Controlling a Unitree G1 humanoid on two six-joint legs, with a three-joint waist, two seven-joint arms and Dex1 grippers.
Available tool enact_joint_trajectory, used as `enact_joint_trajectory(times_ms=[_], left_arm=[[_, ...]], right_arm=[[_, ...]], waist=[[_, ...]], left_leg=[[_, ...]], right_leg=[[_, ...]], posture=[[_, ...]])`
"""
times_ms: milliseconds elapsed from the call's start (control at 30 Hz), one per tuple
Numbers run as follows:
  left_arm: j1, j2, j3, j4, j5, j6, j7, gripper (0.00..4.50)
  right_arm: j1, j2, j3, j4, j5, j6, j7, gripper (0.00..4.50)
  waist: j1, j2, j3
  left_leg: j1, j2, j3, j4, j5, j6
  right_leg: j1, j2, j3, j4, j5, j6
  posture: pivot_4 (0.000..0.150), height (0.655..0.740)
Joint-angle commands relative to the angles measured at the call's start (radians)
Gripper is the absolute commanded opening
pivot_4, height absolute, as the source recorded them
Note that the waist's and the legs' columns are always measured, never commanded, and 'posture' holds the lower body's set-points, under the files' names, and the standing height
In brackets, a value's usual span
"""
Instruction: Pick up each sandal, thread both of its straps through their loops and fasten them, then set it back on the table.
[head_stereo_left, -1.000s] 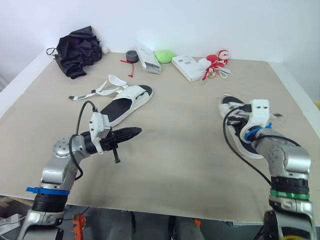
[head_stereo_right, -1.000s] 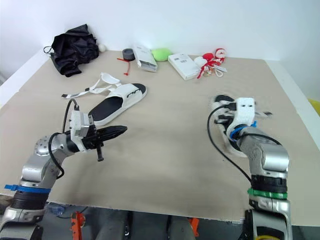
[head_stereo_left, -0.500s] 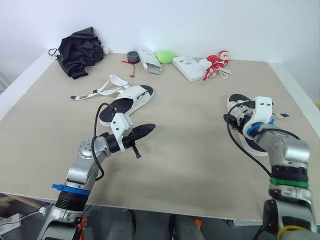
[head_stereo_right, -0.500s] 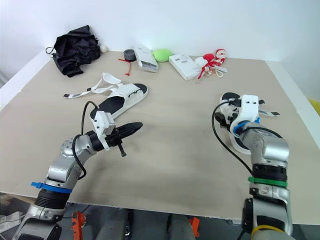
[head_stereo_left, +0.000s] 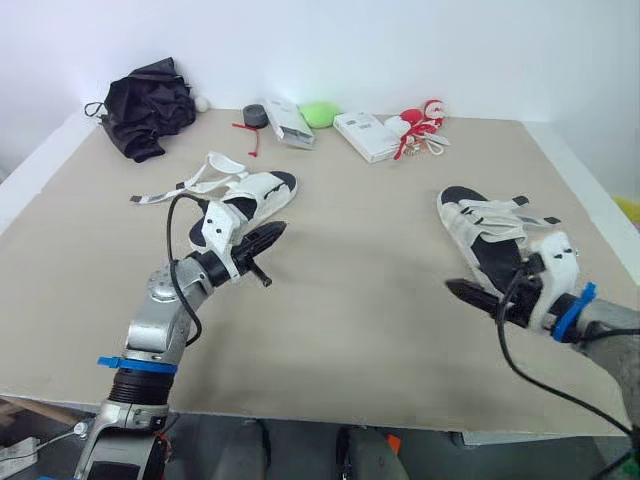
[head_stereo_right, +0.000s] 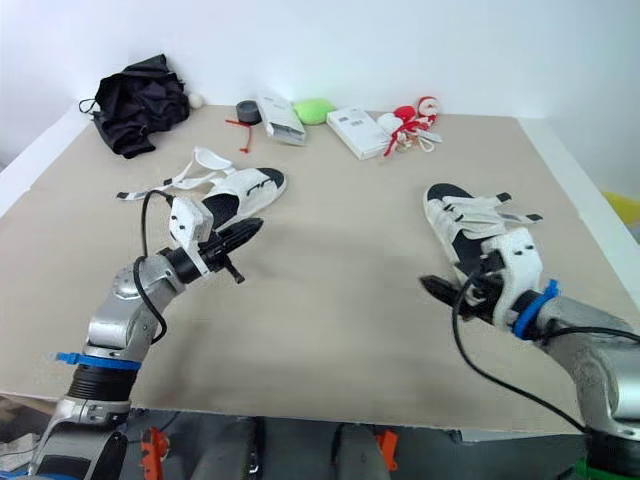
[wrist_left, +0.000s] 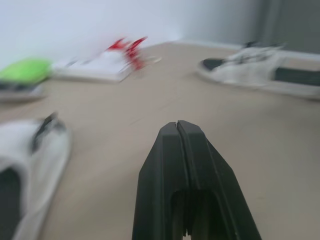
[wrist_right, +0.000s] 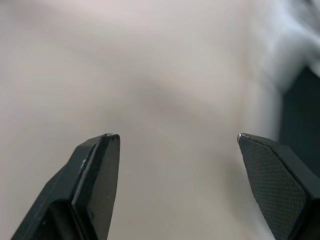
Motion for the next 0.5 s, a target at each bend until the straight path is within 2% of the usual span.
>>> enact_joint_trajectory(times_ms=[33,100,200,500], left_arm=[[-0.033,-0.002,0.037,0.005,0.007,0.035,0.067,0.00],[-0.042,-0.003,0.050,0.017,0.004,0.054,0.096,0.00],[-0.051,-0.003,0.057,0.022,-0.003,0.077,0.116,0.00],[-0.066,0.007,0.068,0.041,0.000,0.074,0.119,0.00]], right_arm=[[-0.041,0.035,0.023,-0.091,0.046,-0.041,-0.024,4.02],[-0.050,0.053,0.068,-0.101,0.028,-0.048,-0.044,4.02],[-0.043,0.070,0.118,-0.080,-0.005,-0.070,-0.063,4.02],[-0.051,0.091,0.123,-0.060,-0.004,-0.092,-0.097,4.02]], waist=[[0.003,0.000,0.000],[0.004,0.000,0.000],[0.007,-0.001,0.000],[0.007,0.000,0.000]], left_leg=[[-0.001,0.000,-0.001,0.001,0.000,0.000],[-0.001,0.000,-0.002,0.003,0.000,-0.001],[-0.002,-0.001,-0.001,0.003,0.001,-0.001],[-0.003,-0.001,-0.001,0.003,0.001,-0.001]], right_leg=[[0.000,0.001,0.001,0.000,0.000,0.000],[0.002,0.007,0.010,0.000,0.000,0.000],[0.001,0.008,0.014,0.000,0.000,0.000],[0.000,0.010,0.016,0.000,0.000,0.001]], posture=[[0.150,0.7400],[0.150,0.7400],[0.150,0.7400],[0.150,0.7400]])
